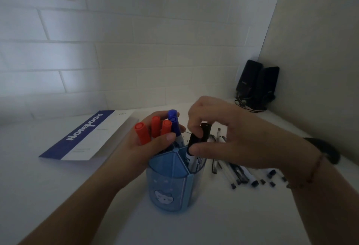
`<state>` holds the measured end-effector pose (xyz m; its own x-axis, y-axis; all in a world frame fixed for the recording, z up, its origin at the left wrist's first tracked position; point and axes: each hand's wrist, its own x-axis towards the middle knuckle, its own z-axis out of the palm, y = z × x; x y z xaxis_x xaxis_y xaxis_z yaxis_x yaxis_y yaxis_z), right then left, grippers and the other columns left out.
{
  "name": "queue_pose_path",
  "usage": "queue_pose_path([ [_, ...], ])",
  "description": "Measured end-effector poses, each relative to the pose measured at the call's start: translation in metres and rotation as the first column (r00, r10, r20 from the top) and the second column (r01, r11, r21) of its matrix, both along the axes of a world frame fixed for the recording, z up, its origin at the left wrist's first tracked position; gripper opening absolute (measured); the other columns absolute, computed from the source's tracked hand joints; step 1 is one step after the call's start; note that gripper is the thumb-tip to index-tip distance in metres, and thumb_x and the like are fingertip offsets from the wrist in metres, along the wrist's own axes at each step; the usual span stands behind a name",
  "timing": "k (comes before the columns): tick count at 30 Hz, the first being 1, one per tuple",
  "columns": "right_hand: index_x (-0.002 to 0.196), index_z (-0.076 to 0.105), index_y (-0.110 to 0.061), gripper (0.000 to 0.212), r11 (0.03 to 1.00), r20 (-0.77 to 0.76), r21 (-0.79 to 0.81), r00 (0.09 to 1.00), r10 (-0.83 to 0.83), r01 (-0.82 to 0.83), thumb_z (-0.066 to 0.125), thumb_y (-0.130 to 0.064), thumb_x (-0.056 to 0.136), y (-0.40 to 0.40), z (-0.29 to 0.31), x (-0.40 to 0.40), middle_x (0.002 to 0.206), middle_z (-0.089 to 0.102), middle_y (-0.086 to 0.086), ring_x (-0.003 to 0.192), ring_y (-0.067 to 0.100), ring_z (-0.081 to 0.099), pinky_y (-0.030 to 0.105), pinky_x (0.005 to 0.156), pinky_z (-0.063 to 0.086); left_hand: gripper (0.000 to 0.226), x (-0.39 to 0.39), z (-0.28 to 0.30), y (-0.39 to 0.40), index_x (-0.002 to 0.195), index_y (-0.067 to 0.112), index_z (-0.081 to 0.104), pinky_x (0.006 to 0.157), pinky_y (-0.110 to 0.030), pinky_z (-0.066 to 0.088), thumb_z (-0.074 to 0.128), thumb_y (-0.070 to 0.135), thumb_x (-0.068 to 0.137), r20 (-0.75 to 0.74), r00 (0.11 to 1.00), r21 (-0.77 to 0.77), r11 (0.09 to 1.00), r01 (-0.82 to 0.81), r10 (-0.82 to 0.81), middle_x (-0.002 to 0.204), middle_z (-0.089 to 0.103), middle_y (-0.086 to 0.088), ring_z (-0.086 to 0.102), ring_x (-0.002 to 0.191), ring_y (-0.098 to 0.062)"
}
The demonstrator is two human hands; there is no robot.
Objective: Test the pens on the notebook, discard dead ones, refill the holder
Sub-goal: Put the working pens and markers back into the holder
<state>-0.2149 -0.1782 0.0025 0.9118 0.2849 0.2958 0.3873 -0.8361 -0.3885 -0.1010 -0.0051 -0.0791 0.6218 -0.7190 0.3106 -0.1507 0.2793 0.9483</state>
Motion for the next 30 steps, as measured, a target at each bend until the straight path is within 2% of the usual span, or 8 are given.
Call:
queue_pose_path([
  [3, 0.087, 0.061, -0.027, 0.007, 0.992, 0.117, 0.124, 0.993, -0.020, 0.005, 0.060, -0.034, 0.085, -0.011, 0.009, -0.003, 0.100, 0.058, -0.013, 0.100, 0.010, 0.058, 0.023, 0.083, 0.049, 0.052, 0.001, 0.000, 0.000, 0.116, 0.028, 0.060, 0.076, -0.024, 0.055, 0.069, 0.033, 0.065, 0.008, 1.000, 0.009, 1.000, 0.002, -0.002, 0.109, 0.071, -0.001, 0.068, 0.101, -0.020],
  [6, 0.084, 0.062, -0.027, 0.005, 0.922, 0.151, 0.253, 0.930, -0.336, 0.292, 0.058, -0.028, 0.087, -0.050, 0.003, 0.003, 0.085, 0.065, -0.013, 0.081, 0.002, 0.062, 0.017, 0.069, 0.048, 0.058, 0.001, 0.000, 0.000, 0.121, 0.024, 0.056, 0.077, -0.024, 0.055, 0.070, 0.032, 0.065, 0.054, 0.999, 0.011, 1.000, -0.007, 0.007, 0.112, 0.069, -0.001, 0.068, 0.101, -0.021],
  [9, 0.095, 0.062, -0.024, 0.009, 0.768, -0.030, -0.145, 0.773, -0.634, 0.624, 0.063, -0.026, 0.087, -0.100, -0.028, 0.012, 0.096, 0.065, -0.006, 0.079, 0.007, 0.058, 0.018, 0.067, 0.042, 0.068, 0.001, 0.003, 0.001, 0.124, 0.025, 0.053, 0.076, -0.025, 0.055, 0.076, 0.033, 0.061, 0.106, 0.994, 0.001, 1.000, -0.029, 0.029, 0.117, 0.066, 0.001, 0.068, 0.102, -0.021],
  [11, 0.100, 0.063, -0.021, 0.015, 0.681, -0.150, -0.302, 0.672, -0.725, 0.667, 0.065, -0.027, 0.086, -0.120, -0.053, 0.016, 0.101, 0.065, 0.000, 0.080, 0.011, 0.056, 0.020, 0.071, 0.040, 0.076, 0.001, 0.005, 0.003, 0.126, 0.029, 0.054, 0.079, -0.029, 0.056, 0.084, 0.042, 0.057, 0.122, 0.992, -0.046, 0.999, -0.011, 0.016, 0.125, 0.062, -0.002, 0.066, 0.106, -0.025],
  [15, 0.090, 0.061, -0.023, 0.012, 0.682, -0.171, -0.288, 0.664, -0.727, 0.672, 0.066, -0.032, 0.084, -0.127, -0.072, 0.024, 0.094, 0.063, -0.001, 0.079, 0.011, 0.053, 0.022, 0.072, 0.039, 0.070, -0.003, 0.010, 0.004, 0.127, 0.038, 0.051, 0.088, -0.032, 0.054, 0.077, 0.058, 0.065, 0.306, 0.945, -0.131, 0.988, -0.076, 0.113, 0.140, 0.051, 0.002, 0.055, 0.123, -0.026],
  [19, 0.110, 0.058, -0.023, 0.030, 0.616, -0.091, -0.266, 0.617, -0.781, 0.741, 0.062, -0.039, 0.085, -0.133, -0.081, 0.031, 0.100, 0.060, 0.000, 0.087, 0.016, 0.054, 0.027, 0.079, 0.045, 0.067, -0.007, 0.010, 0.005, 0.130, 0.038, 0.050, 0.089, -0.031, 0.053, 0.074, 0.056, 0.070, 0.384, 0.908, -0.157, 0.981, -0.115, 0.168, 0.138, 0.051, 0.003, 0.053, 0.125, -0.027],
  [23, 0.127, 0.051, -0.022, 0.041, 0.645, -0.184, -0.309, 0.622, -0.761, 0.699, 0.058, -0.037, 0.090, -0.133, -0.099, 0.031, 0.104, 0.060, 0.006, 0.084, 0.014, 0.047, 0.023, 0.075, 0.039, 0.070, -0.010, 0.008, 0.005, 0.132, 0.033, 0.049, 0.090, -0.029, 0.053, 0.077, 0.042, 0.068, 0.458, 0.866, -0.130, 0.979, -0.158, 0.201, 0.137, 0.053, 0.005, 0.053, 0.126, -0.024],
  [30, 0.094, 0.063, -0.009, 0.036, 0.618, -0.204, -0.283, 0.584, -0.786, 0.733, 0.057, -0.044, 0.089, -0.134, -0.105, 0.037, 0.094, 0.063, 0.010, 0.079, 0.017, 0.051, 0.027, 0.068, 0.040, 0.057, -0.015, 0.020, 0.007, 0.120, 0.023, 0.054, 0.100, -0.043, 0.047, 0.076, 0.036, 0.069, 0.611, 0.717, -0.234, 0.942, -0.241, 0.336, 0.131, 0.058, 0.003, 0.054, 0.125, -0.024],
])
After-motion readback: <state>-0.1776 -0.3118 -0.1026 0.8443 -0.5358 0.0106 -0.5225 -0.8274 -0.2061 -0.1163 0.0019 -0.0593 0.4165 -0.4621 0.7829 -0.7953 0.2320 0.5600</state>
